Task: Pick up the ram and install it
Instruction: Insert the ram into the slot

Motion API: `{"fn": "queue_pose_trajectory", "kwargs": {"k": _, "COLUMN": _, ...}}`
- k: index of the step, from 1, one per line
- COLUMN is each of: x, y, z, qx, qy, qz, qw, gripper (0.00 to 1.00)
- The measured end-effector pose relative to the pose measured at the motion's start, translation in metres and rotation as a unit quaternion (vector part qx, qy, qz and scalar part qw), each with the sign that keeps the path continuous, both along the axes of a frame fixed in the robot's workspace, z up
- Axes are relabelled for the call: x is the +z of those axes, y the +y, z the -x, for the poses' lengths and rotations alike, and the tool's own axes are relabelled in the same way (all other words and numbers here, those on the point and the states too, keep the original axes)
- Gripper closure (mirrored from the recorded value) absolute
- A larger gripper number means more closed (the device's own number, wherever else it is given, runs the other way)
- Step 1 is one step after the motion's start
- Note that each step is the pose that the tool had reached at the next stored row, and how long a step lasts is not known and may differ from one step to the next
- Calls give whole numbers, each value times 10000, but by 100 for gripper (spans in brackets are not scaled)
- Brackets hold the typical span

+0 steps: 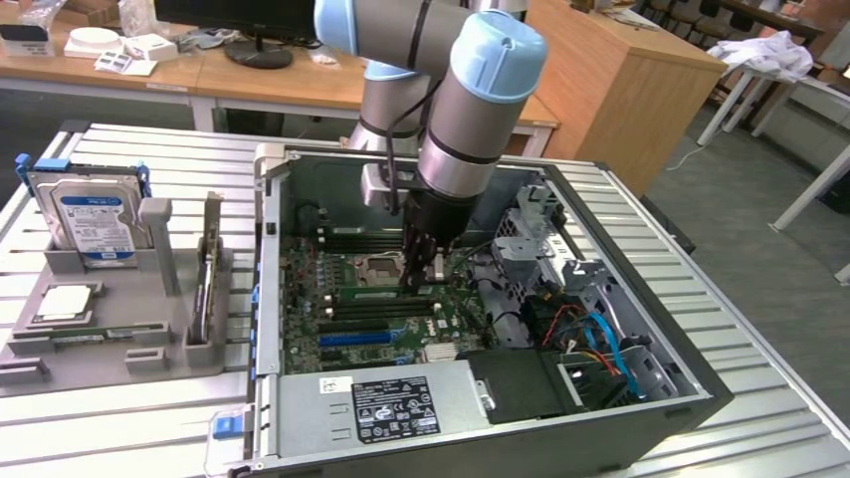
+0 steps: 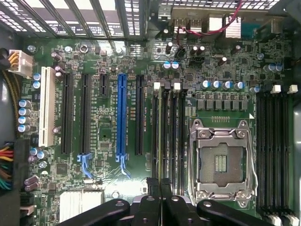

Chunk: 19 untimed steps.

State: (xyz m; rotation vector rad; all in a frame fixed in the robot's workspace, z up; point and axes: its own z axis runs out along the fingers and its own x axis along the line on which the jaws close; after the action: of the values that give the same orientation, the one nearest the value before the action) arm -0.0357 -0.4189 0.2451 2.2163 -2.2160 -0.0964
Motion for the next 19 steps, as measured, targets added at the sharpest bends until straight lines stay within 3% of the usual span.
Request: {"fn": "queue_pose_trajectory", "kwargs": {"k": 19, "x": -75, "y": 0, "z": 0, "qx": 0, "qy": 0, "qz": 3, "qw": 10000, "gripper": 88}}
